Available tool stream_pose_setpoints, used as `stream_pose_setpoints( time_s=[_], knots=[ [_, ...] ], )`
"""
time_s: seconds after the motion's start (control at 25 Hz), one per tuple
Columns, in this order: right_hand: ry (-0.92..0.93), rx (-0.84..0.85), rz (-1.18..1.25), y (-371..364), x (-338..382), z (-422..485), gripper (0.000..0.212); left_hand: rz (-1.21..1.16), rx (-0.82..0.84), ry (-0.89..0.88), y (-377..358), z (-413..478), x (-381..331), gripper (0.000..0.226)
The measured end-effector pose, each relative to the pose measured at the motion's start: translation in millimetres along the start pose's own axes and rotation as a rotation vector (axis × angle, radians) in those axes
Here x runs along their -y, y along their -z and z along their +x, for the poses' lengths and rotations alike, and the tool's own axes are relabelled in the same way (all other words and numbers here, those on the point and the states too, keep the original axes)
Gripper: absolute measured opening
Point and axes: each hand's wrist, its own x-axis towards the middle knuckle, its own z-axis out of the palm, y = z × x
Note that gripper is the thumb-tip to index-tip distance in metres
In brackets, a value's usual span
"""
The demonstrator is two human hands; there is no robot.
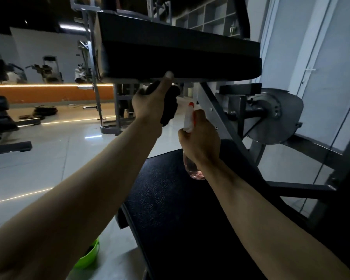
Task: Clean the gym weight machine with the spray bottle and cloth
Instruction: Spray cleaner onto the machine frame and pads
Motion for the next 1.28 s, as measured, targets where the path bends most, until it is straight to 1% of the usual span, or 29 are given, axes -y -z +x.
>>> stream_pose_setpoints(
  time_s=[0.04, 0.08, 0.16, 0.2, 0.24, 0.32, 0.48, 0.6, 0.68, 0.72, 0.8, 0.88, 1.0, 1.08, 1.2, 1.28],
  knots=[
    [-0.004, -0.009, -0.007, 2.6, -2.3, 2.4, 0.040, -0.014, 0.034, 0.006, -7.1, -1.6, -0.8, 0.038],
    [-0.010, -0.024, -0.019, 5.6, -6.8, 4.9, 0.038, -0.012, 0.057, 0.028, -15.3, -1.6, -3.1, 0.039],
    [-0.013, -0.064, -0.022, 10.1, -17.8, 9.4, 0.030, -0.018, 0.076, 0.077, -28.3, 3.7, -4.7, 0.053],
    [-0.014, -0.081, -0.017, 12.5, -24.0, 12.1, 0.027, -0.031, 0.063, 0.090, -32.4, 7.8, -4.6, 0.050],
    [-0.018, -0.087, -0.020, 14.3, -31.1, 14.5, 0.026, -0.051, 0.027, 0.090, -35.0, 11.9, -3.2, 0.041],
    [-0.035, -0.077, -0.048, 18.2, -43.6, 20.8, 0.029, -0.081, -0.009, 0.097, -37.7, 17.8, 3.1, 0.031],
    [-0.072, -0.044, -0.053, 25.5, -58.4, 30.0, 0.042, -0.109, -0.029, 0.083, -38.0, 19.1, 6.7, 0.027],
    [-0.091, -0.058, -0.039, 26.1, -62.2, 34.4, 0.036, -0.091, -0.046, 0.069, -42.9, 14.2, 6.3, 0.025],
    [-0.083, -0.053, -0.012, 19.9, -54.3, 35.4, 0.031, -0.057, -0.001, 0.062, -39.2, 11.4, 6.0, 0.024],
    [-0.070, -0.050, 0.017, 16.0, -46.0, 34.9, 0.028, -0.013, 0.058, 0.053, -33.2, 10.5, 7.6, 0.024],
    [-0.068, -0.010, 0.148, 3.2, -22.9, 31.5, 0.026, 0.107, 0.177, 0.044, -9.5, 7.2, 11.0, 0.027],
    [-0.132, 0.084, 0.328, -7.2, 8.5, 26.5, 0.029, 0.215, 0.220, 0.087, 25.7, 5.4, 12.3, 0.031],
    [-0.248, 0.266, 0.675, -33.7, 74.5, 9.7, 0.039, 0.329, 0.153, 0.159, 100.8, 5.9, 7.2, 0.037],
    [-0.264, 0.331, 0.790, -60.3, 117.8, -6.2, 0.043, 0.377, 0.081, 0.170, 151.3, 0.7, 5.4, 0.037],
    [-0.195, 0.477, 0.796, -111.0, 179.1, -42.4, 0.045, 0.359, -0.177, 0.182, 230.6, -14.5, 11.0, 0.030],
    [-0.158, 0.554, 0.730, -147.0, 211.0, -77.7, 0.038, 0.355, -0.344, 0.218, 282.6, -27.9, 22.1, 0.031]
  ],
)
